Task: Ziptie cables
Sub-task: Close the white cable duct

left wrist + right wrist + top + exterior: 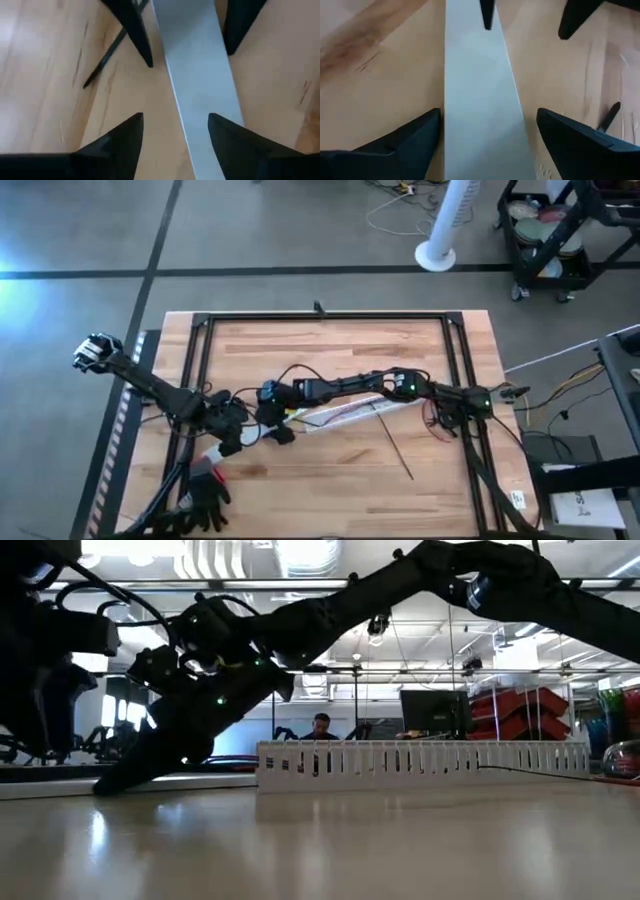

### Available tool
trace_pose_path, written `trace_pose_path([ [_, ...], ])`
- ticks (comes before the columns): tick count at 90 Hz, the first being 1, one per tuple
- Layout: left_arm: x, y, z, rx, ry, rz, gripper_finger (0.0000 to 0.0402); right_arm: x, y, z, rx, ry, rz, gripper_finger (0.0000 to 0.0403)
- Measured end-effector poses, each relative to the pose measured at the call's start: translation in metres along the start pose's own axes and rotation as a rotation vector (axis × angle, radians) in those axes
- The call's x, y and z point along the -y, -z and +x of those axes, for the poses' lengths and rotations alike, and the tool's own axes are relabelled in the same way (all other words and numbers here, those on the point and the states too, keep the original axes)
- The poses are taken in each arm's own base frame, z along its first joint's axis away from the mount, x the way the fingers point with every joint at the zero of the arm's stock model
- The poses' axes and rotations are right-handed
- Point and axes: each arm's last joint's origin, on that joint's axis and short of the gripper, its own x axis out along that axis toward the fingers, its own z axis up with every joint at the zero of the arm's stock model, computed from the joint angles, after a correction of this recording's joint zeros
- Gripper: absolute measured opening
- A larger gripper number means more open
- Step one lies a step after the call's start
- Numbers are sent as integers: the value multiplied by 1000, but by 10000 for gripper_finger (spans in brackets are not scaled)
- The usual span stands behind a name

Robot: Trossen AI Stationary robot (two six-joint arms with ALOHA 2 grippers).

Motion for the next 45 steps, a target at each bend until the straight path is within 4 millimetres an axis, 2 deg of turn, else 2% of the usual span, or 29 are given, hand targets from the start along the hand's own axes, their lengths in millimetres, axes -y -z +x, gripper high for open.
trace_pose_path([
  [23, -2, -4, -8, 73, -32, 24, 184, -3, 11, 4, -58, -52, 67, 221],
  [34, -5, -7, -21, 116, -44, 17, 175, -4, 11, 4, -65, -56, 84, 219],
  [45, -7, -12, -36, 193, -11, -9, 165, -3, 1, -2, -52, -50, 100, 219],
])
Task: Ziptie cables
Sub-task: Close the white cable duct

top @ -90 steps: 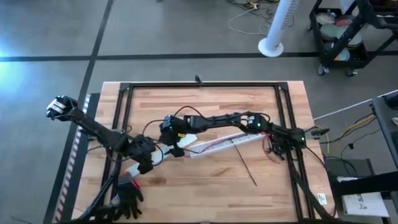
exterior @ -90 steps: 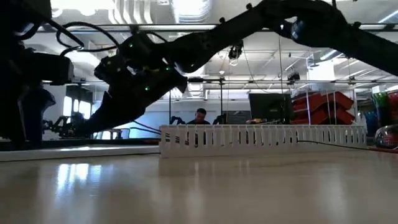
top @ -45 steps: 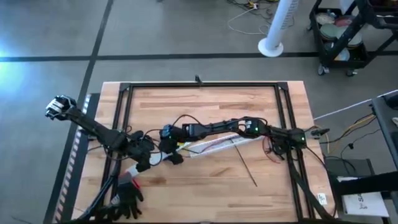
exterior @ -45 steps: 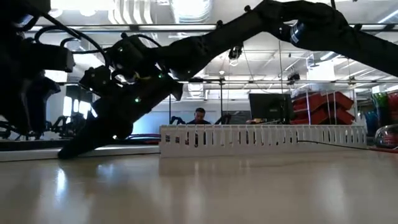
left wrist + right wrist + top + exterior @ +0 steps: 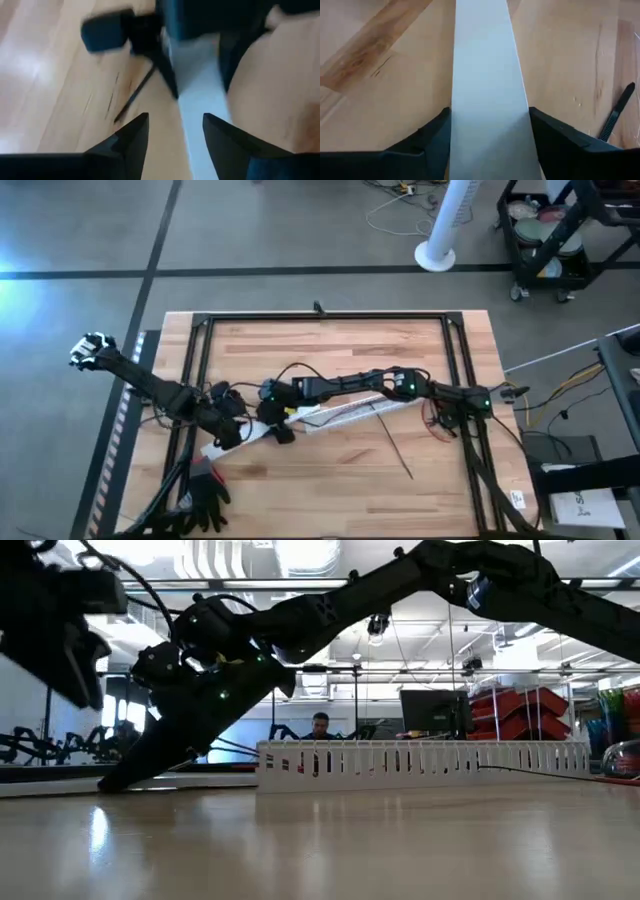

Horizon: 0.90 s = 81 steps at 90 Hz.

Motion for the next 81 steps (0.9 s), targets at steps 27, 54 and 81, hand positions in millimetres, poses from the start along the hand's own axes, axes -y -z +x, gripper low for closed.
trace_pose_path([
  [27, -5, -10, -28, 109, 91, -47, 143, -2, -37, -49, -13, 67, -90, 219],
  [54, 16, -26, -30, 362, 246, 89, 121, 9, -46, -107, -156, 124, -41, 220],
  [81, 22, -14, 2, 369, 122, 157, 104, 20, -51, -167, -253, 245, 37, 219],
])
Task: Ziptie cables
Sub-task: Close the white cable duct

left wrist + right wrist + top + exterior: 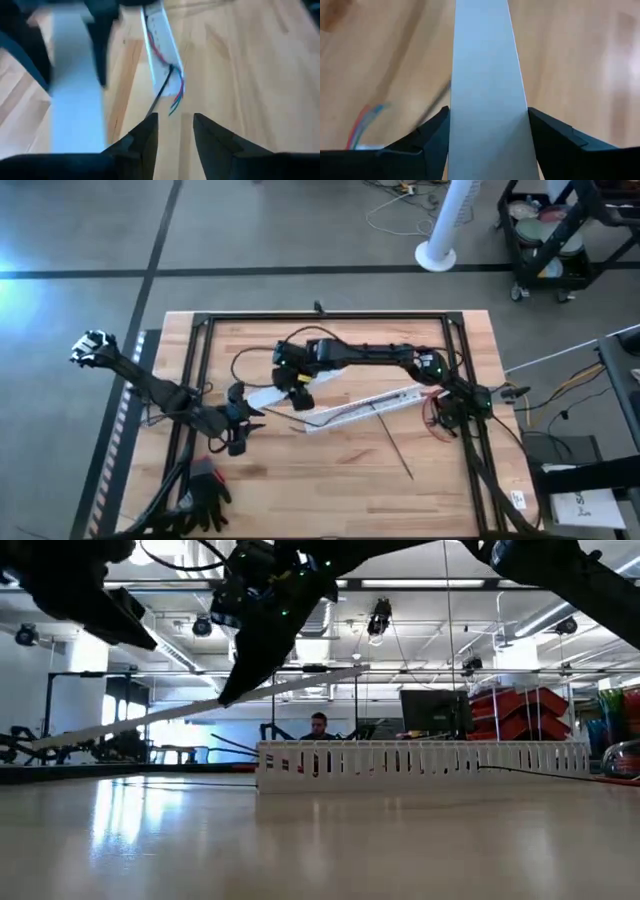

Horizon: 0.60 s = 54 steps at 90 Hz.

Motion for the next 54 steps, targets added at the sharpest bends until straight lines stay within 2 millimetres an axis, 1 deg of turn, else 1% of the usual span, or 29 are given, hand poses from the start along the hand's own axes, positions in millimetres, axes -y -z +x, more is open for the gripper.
trace_pose_path([
  [16, 3, 4, 10, -23, -60, 38, 101, 9, 5, -36, -55, 68, 42, 219],
  [27, 7, 7, 21, -16, -131, 84, 107, 8, 5, -70, -94, 143, 53, 219],
  [39, 15, 7, 38, 63, -199, 135, 117, 10, 7, -107, -98, 208, 101, 223],
  [54, 25, 9, 59, 190, -182, 211, 130, 17, 9, -151, -24, 260, 187, 219],
])
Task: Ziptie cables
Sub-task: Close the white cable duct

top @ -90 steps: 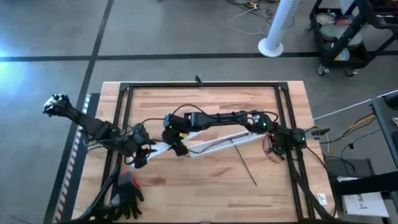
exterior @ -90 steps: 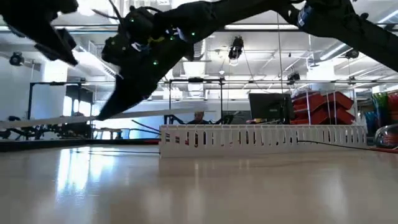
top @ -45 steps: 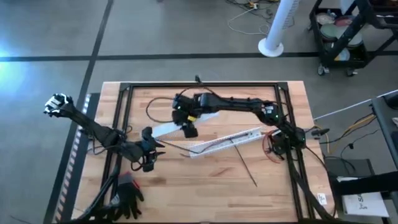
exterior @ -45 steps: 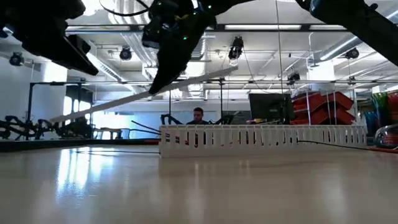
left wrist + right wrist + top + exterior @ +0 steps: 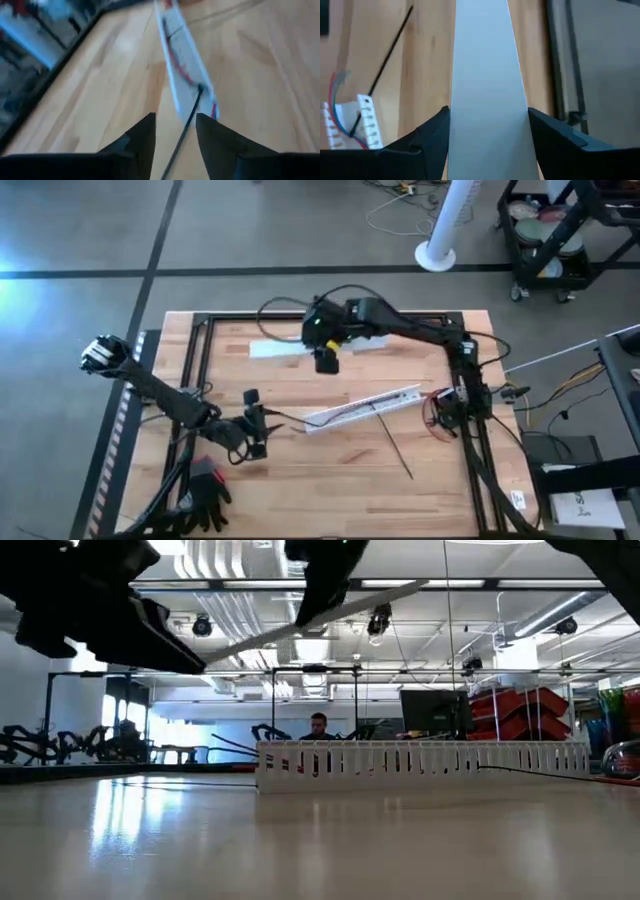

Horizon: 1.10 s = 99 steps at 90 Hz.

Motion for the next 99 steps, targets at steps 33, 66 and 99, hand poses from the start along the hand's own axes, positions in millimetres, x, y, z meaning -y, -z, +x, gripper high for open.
trace_pose_path([
  [33, 14, 14, 45, 153, 82, -26, 150, 19, 6, -24, 26, 53, 71, 219],
  [66, 34, 20, 99, 68, 40, -124, 163, 12, 3, -26, 24, 70, 71, 219],
  [99, 31, 32, 113, -87, 65, -200, 36, -6, -1, -45, 61, 78, 44, 219],
])
